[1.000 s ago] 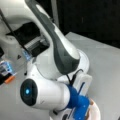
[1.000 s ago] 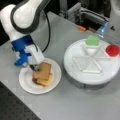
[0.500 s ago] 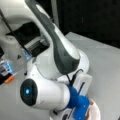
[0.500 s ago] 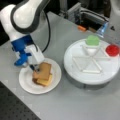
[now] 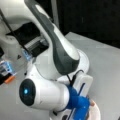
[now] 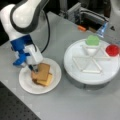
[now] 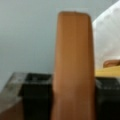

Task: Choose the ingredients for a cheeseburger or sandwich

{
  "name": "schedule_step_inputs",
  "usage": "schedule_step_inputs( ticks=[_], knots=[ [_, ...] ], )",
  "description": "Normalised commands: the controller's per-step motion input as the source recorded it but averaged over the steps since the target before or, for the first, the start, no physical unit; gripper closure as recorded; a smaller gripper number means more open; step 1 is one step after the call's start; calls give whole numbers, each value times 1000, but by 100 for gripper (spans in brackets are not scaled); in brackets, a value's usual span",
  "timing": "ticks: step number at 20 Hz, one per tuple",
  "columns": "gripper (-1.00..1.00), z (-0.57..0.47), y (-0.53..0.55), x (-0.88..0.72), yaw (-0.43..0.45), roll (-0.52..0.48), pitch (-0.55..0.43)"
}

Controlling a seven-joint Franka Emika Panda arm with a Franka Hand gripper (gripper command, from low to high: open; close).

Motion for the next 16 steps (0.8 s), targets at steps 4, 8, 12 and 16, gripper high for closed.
schedule_step_inputs(
  ticks=[4,8,12,16],
  knots=[
    [100,-64,-167,165,33,187,-109],
    [100,-39,-137,164,33,189,-109],
    [100,-53,-139,159,30,183,-117],
    [100,-68,-136,146,19,178,-126]
  ],
)
